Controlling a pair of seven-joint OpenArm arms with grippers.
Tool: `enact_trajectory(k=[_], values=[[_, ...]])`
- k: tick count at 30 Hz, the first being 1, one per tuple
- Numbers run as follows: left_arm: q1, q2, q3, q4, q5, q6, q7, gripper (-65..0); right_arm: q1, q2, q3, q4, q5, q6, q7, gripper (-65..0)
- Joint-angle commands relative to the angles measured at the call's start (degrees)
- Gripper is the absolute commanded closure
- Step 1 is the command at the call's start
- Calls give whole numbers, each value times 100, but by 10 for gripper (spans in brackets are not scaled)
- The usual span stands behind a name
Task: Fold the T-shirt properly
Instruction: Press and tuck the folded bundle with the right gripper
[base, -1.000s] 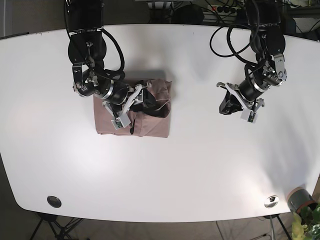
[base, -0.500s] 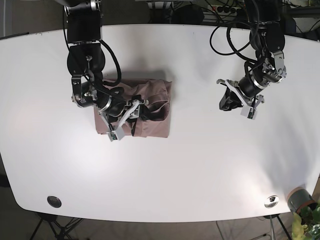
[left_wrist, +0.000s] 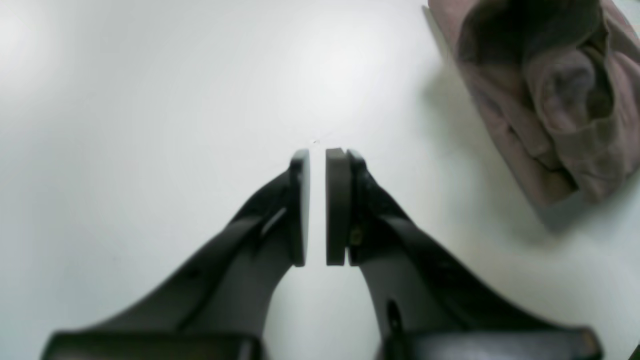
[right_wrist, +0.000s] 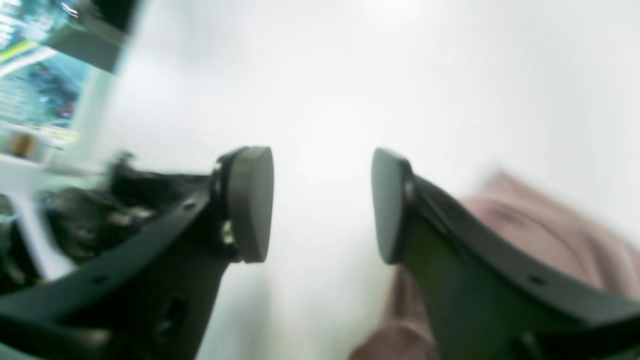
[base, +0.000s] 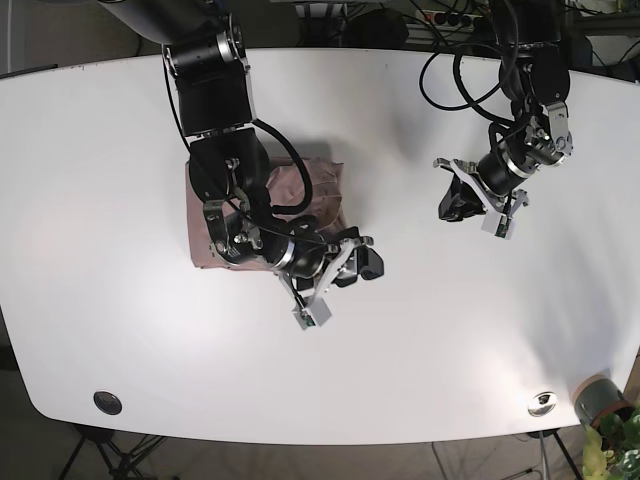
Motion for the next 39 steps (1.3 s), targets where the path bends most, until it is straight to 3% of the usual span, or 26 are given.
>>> enact_trajectory(k=[1, 9, 14, 19, 27, 32, 36, 39], values=[[-77, -61, -28, 134, -96, -27, -147, -40, 104, 163, 40, 365, 42, 27, 18, -292], [-95, -61, -28, 143, -96, -27, -147, -40, -537, 787, 49, 1455, 50, 19, -360, -292], [-86, -61, -28, 116, -96, -27, -147, -40, -1012, 971, 49, 1693, 42, 36, -342, -292], [-77, -61, -11, 107, -96, -27, -147, -40, -1091, 936, 40, 1596, 15, 45, -211, -292], [-77, -61, -20, 134, -96, -27, -147, -40, -564, 919, 23, 400, 15, 71, 299, -292], [-77, -61, -28, 143, -96, -27, -147, -39, -344, 672, -48, -206, 15, 80, 642, -293], [-77, -70, -28, 151, -96, -27, -147, -39, -107, 435, -479, -892, 15, 71, 1047, -292], [-77, -70, -28, 178, -96, -27, -147, -39, -71, 277, -399, -1296, 42, 63, 1319, -292]])
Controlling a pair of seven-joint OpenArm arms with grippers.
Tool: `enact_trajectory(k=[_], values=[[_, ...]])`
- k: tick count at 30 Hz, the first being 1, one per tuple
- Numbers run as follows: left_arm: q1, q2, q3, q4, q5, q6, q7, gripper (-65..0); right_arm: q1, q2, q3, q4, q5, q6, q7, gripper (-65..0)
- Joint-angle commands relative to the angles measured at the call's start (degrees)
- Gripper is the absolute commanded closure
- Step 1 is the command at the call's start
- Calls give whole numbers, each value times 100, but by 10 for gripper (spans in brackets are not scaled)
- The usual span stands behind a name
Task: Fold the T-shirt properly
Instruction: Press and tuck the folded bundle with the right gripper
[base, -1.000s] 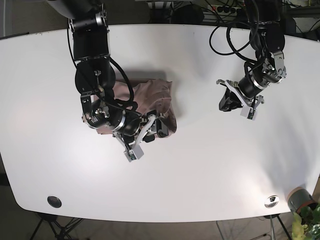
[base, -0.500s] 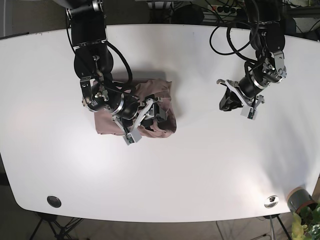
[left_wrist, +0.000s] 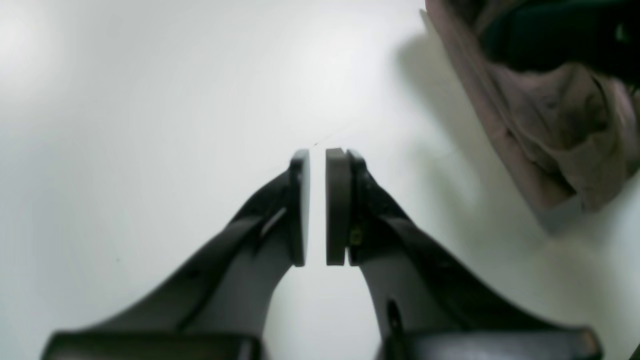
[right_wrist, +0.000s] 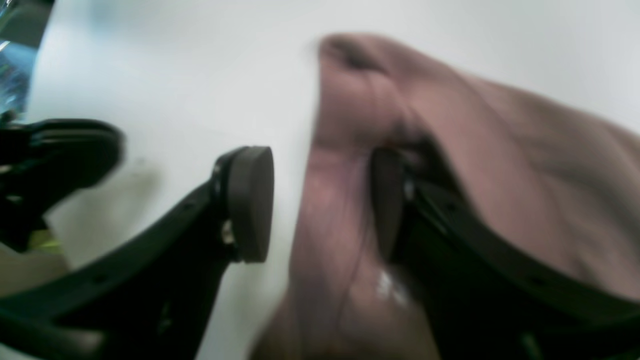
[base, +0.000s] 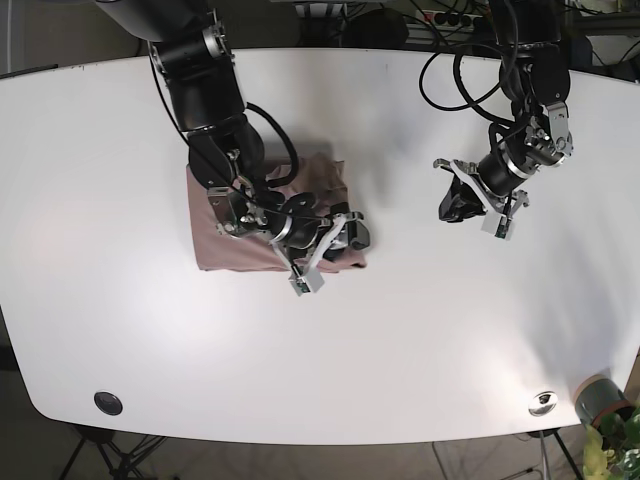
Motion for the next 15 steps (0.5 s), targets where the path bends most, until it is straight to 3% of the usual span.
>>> enact_trajectory(k=[1, 7, 15], values=[[-84, -72, -28, 169, -107, -25, -145, -40, 165, -58, 180, -88, 81, 23, 235, -292], [-110, -221, 16, 362, -107, -25, -145, -42, -29, -58, 418, 765, 81, 32, -160, -292], [-312, -221, 51, 653, -107, -25, -145, -43, -600, 329, 910, 2576, 81, 6, -723, -292]])
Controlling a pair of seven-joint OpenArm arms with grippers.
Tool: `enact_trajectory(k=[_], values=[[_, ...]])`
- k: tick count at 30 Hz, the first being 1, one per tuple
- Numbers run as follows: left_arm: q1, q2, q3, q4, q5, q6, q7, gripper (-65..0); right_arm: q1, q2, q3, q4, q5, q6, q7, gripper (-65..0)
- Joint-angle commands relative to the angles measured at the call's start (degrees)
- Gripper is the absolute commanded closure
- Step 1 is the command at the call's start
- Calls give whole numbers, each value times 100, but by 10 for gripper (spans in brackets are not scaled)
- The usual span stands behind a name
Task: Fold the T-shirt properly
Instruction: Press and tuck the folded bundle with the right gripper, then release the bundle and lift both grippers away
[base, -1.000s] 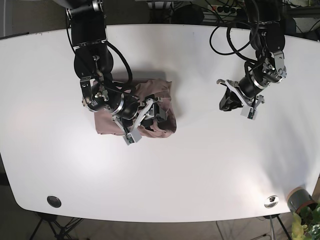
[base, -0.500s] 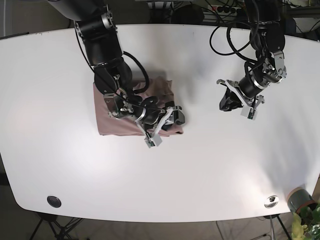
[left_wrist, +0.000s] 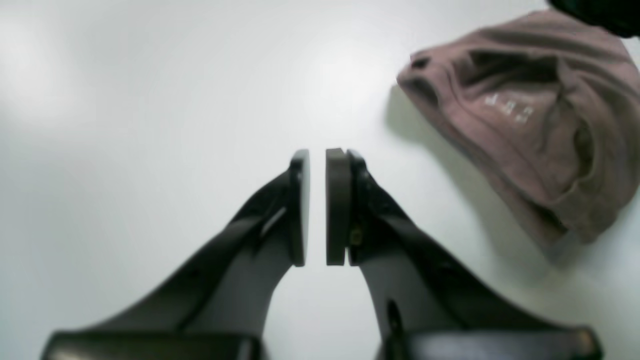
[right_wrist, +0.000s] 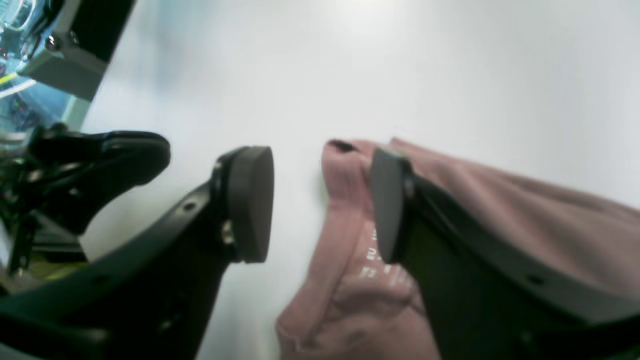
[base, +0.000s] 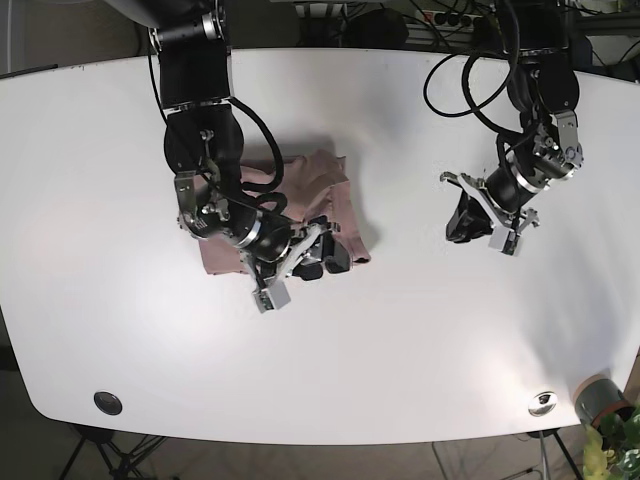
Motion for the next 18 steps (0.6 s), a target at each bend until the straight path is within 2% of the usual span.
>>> enact_trajectory(k=[1, 5, 7, 9, 11, 15, 18], values=[[-98, -51, 69, 286, -107, -18, -149, -43, -30, 157, 165, 511, 46, 17, -4, -292], [-212, -51, 411, 523, -98, 8, -158, -44, -364, 429, 437, 898, 28, 25, -4, -292], [-248, -33, 587, 620, 52, 17, -158, -44, -566, 596, 578, 1126, 28, 25, 14, -292], [-256, -7, 745, 681, 315, 17, -167, -44, -760, 719, 675, 1329, 11, 34, 31, -292], [-265, 230, 930, 699, 649, 17, -193, -44, -988, 921, 736, 1592, 11, 34, 172, -292], [-221, 723, 1027, 699, 1361, 17, -510, -46, -1507, 1343, 736, 1900, 11, 8, 752, -290], [-160, 934, 1097, 690, 1898, 17, -879, -88, -1964, 1642, 736, 2102, 11, -10, 1297, -290]])
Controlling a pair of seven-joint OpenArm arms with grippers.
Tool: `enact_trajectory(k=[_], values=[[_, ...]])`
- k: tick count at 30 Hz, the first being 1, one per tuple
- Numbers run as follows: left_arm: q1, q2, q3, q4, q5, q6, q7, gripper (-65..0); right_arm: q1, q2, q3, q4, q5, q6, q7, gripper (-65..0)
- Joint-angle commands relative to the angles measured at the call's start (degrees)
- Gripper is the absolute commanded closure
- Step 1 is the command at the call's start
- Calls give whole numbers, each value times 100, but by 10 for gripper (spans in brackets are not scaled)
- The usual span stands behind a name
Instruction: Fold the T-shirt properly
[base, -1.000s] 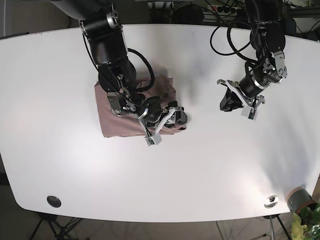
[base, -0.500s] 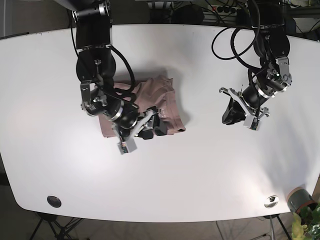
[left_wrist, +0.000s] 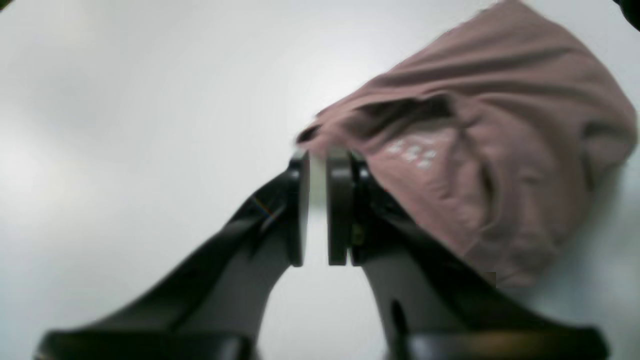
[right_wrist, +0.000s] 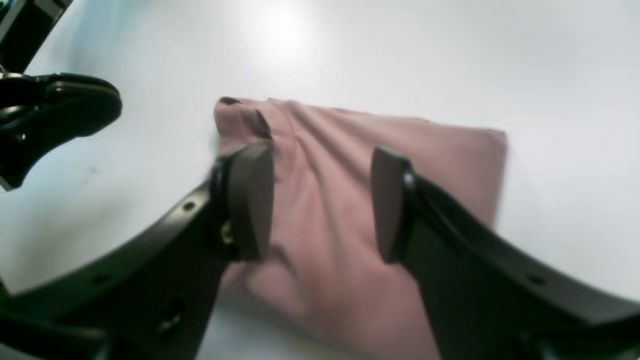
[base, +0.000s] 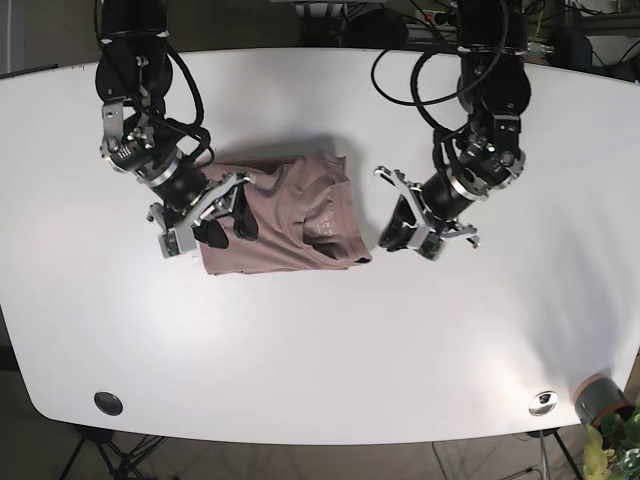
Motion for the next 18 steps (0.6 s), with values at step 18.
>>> enact_trajectory(k=[18], values=[[2486, 220, -451, 82, 688, 1523, -3495, -103, -2388, 101, 1309, 117, -1961, 69, 3386, -290]])
